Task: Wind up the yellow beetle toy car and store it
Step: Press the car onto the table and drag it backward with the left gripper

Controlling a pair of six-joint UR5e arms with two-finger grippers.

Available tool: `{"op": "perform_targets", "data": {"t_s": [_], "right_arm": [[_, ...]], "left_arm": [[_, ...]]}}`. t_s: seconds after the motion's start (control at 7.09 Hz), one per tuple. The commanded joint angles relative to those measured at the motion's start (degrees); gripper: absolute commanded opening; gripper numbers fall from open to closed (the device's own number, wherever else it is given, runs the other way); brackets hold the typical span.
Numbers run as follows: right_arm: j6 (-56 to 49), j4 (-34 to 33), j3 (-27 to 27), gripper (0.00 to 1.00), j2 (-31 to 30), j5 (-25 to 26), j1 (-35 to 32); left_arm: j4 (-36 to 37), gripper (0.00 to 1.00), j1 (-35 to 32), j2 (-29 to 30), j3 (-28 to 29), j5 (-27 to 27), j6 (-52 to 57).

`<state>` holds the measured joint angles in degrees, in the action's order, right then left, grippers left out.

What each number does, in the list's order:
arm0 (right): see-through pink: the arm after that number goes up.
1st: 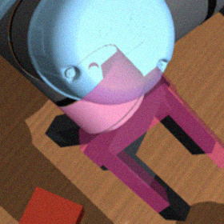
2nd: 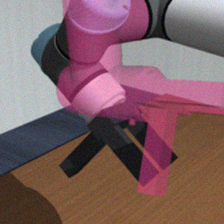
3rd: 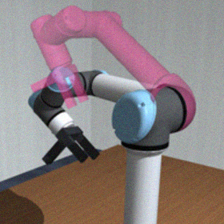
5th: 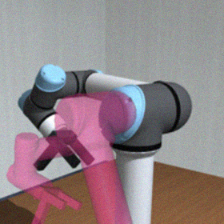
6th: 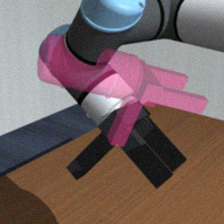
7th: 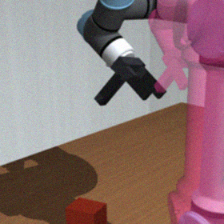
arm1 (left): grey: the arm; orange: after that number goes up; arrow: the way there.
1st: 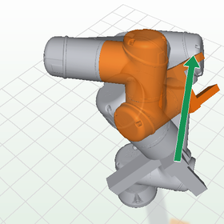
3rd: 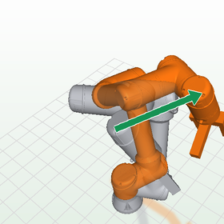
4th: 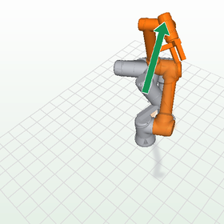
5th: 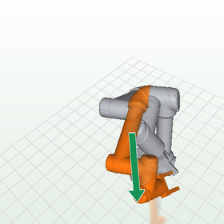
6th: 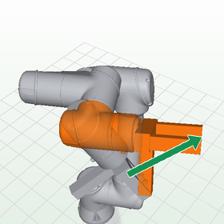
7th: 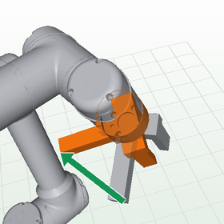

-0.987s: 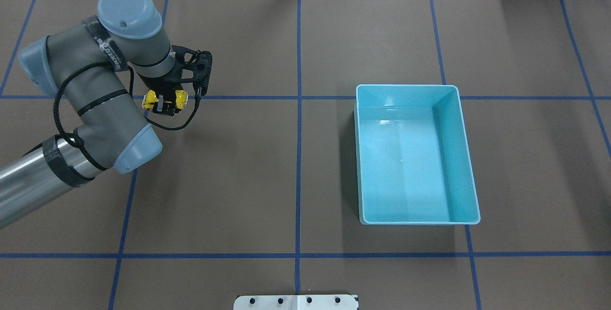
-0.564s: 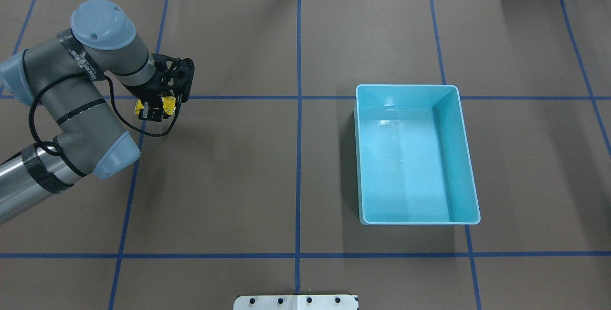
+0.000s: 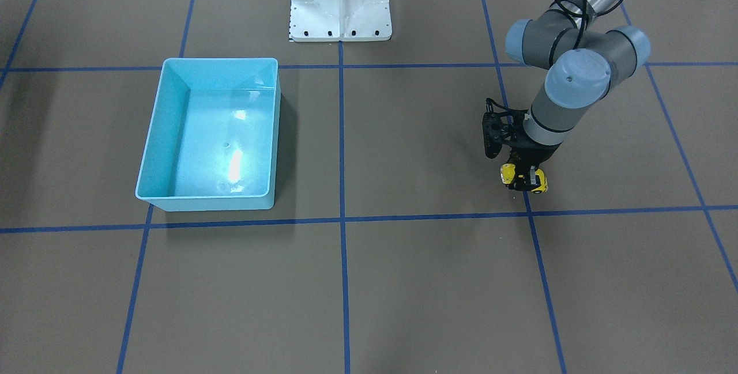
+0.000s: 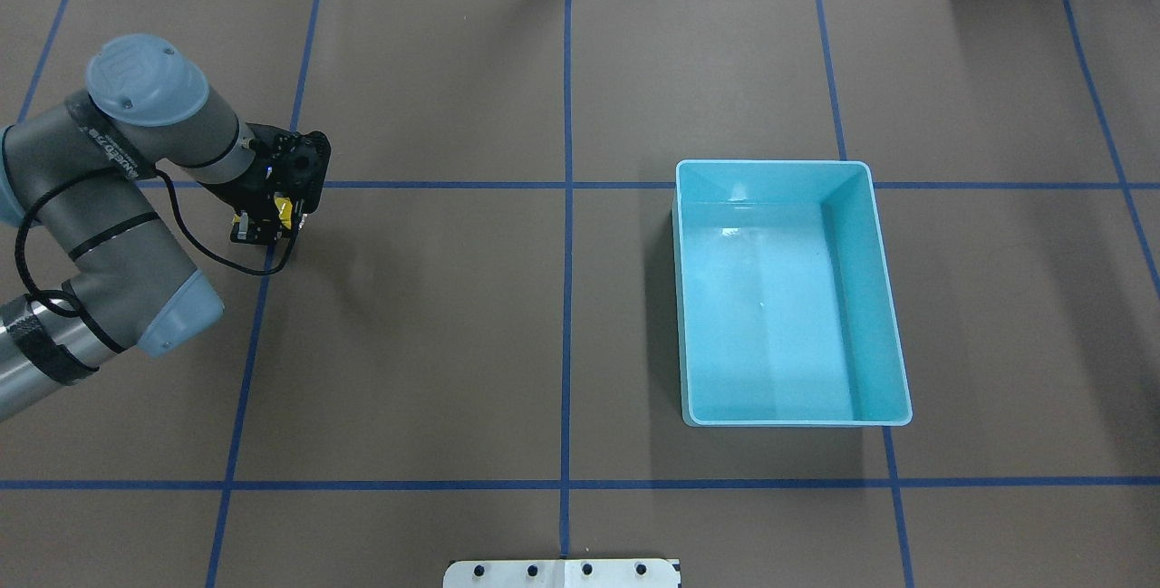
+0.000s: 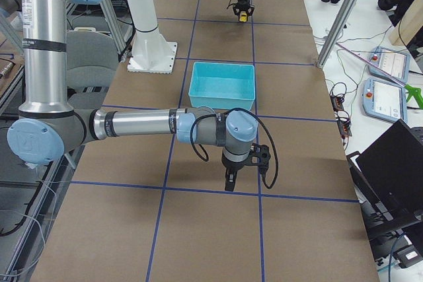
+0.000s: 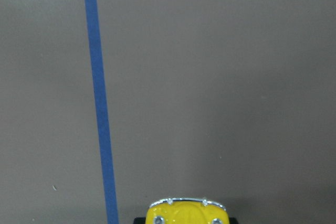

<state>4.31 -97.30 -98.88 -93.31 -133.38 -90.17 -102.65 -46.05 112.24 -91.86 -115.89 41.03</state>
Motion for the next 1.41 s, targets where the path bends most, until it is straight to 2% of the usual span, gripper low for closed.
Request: {"op": "perform_targets", "data": {"t_s": [0.0,0.42,0.71,1.27], "right_arm": [[0.0,0.0,-0.08,1.0,-0.03,0.05,-0.27],[0.0,0.0,0.0,1.0,-0.03,0.05,-0.54],[0.0,0.0,0.0,1.0,-0.03,0.05,-0.54],[0.0,0.0,0.0,1.0,-0.03,0.05,-0.62]], "left_arm": [[-2.19,0.0,0.0,-0.18,0.45,-0.82,0.01],[-2.29,0.0,0.17,0.18,0.98,-0.91,-0.25],[-2.29,0.0,0.26,0.61,2.47,-3.98,-0.52],[-2.21,0.0,0.52,0.97,3.08,-3.9,-0.69]]}}
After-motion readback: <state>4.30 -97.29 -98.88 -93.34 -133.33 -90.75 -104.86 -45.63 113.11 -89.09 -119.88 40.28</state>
